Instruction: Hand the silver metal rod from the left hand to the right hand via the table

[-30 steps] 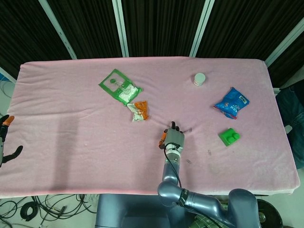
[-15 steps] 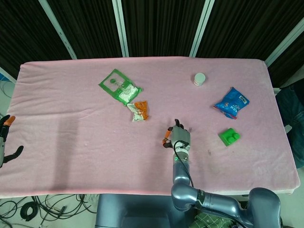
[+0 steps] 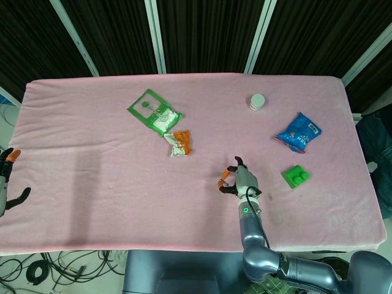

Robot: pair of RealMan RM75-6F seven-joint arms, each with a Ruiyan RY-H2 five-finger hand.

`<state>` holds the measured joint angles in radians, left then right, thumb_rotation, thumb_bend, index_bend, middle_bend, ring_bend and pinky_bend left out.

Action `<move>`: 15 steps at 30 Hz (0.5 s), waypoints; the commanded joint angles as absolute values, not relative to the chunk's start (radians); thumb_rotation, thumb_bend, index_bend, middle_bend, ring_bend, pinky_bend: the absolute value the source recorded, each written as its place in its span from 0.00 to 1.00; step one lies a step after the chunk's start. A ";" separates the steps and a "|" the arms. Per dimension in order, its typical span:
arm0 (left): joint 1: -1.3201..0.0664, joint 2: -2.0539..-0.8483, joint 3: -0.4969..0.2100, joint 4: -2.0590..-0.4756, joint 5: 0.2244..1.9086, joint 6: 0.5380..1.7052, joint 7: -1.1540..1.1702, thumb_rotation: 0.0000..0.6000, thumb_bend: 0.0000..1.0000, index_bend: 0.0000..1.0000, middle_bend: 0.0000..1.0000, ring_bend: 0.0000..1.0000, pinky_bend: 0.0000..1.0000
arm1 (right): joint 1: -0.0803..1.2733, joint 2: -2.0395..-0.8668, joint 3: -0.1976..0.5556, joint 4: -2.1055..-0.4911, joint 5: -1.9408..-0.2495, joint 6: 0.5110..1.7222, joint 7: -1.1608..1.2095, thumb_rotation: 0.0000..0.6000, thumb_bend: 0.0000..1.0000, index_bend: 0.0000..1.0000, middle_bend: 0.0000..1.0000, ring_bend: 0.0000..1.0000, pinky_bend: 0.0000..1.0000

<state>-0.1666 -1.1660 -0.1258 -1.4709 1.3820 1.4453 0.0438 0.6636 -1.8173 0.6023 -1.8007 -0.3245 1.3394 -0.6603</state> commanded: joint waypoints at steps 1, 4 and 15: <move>-0.167 -1.168 -0.127 -1.472 1.381 1.447 0.048 1.00 0.24 0.13 0.06 0.00 0.00 | 0.639 -1.801 0.568 -1.815 -0.332 1.316 -0.608 1.00 0.37 0.59 0.02 0.09 0.21; -0.166 -1.169 -0.128 -1.472 1.380 1.450 0.053 1.00 0.24 0.13 0.06 0.00 0.00 | 0.634 -1.800 0.544 -1.807 -0.343 1.305 -0.580 1.00 0.37 0.59 0.02 0.09 0.21; -0.165 -1.174 -0.130 -1.471 1.380 1.456 0.064 1.00 0.24 0.13 0.06 0.00 0.00 | 0.599 -1.789 0.451 -1.790 -0.438 1.294 -0.476 1.00 0.37 0.59 0.02 0.09 0.21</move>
